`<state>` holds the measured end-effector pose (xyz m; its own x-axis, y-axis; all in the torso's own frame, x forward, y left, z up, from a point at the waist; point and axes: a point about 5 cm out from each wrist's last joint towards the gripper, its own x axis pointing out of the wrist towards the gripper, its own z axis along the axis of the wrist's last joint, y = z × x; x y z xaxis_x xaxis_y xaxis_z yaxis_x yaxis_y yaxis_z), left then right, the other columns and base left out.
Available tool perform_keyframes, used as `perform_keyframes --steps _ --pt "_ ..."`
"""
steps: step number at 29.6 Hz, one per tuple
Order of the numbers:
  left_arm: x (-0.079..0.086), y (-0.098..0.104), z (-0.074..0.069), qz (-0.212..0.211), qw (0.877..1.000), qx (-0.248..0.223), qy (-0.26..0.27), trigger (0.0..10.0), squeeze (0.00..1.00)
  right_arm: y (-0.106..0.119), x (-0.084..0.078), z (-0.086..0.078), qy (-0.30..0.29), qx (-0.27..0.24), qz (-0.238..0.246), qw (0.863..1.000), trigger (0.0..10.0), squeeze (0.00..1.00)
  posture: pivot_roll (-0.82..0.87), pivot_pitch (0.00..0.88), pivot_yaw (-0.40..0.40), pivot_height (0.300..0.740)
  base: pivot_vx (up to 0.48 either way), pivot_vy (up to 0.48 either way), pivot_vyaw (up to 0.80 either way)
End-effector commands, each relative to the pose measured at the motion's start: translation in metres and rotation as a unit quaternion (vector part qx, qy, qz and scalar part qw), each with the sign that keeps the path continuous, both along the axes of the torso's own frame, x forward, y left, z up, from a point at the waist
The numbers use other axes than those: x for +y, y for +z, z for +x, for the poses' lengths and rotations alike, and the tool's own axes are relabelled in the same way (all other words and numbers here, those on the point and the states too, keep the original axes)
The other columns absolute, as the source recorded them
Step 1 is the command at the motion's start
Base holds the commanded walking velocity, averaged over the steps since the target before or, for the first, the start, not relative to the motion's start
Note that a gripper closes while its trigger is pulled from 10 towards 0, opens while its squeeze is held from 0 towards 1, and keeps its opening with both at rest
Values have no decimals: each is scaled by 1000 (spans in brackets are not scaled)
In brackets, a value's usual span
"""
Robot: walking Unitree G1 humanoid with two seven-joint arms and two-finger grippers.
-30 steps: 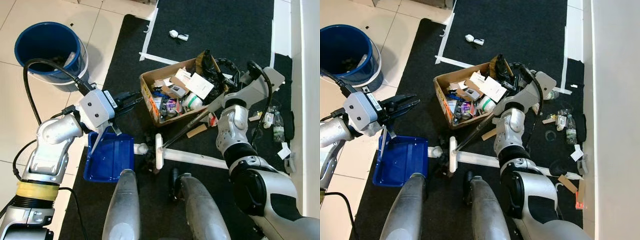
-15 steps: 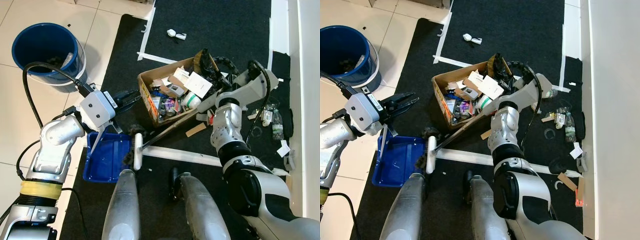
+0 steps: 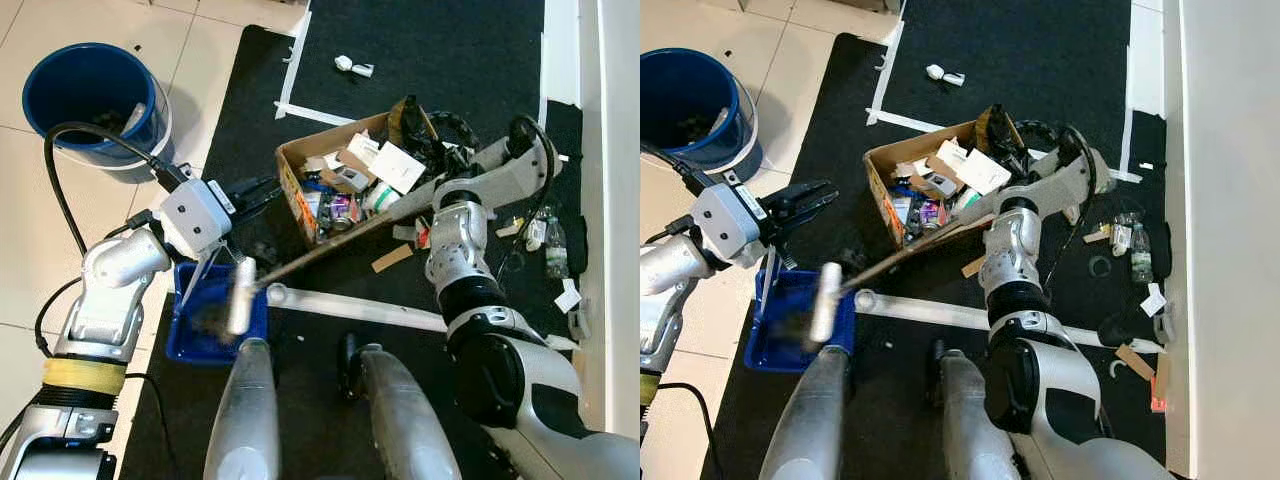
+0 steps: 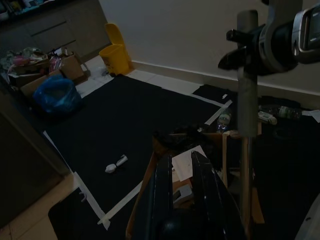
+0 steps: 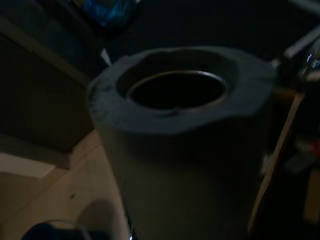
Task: Sweep floor
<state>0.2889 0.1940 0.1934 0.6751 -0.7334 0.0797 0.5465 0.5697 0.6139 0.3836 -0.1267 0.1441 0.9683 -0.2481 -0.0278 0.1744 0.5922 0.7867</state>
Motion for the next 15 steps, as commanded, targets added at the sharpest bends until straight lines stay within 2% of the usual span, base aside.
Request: perform_keyframes --steps 1,8,9,11,15 --pt "-11 -2 -3 -5 999 -26 -19 10000 0 -8 -3 -2 -8 14 20 1000 10000 0 172 386 -153 740 0 0 0" --pt "-11 -2 -3 -5 999 -26 -20 10000 0 -6 -8 -1 -12 14 19 1000 10000 0 173 381 -151 740 0 0 0" --pt "-12 -3 -3 -5 999 -25 -21 10000 0 -2 -18 0 -23 8 18 1000 10000 0 172 380 -150 740 0 0 0" --pt "-12 -3 -3 -5 999 -25 -21 10000 0 -2 -18 0 -23 8 18 1000 10000 0 172 380 -150 740 0 0 0" --pt "-14 -5 -3 -6 999 -25 -24 10000 0 6 -34 3 -48 -4 37 998 10000 0 170 379 -146 740 0 0 0"
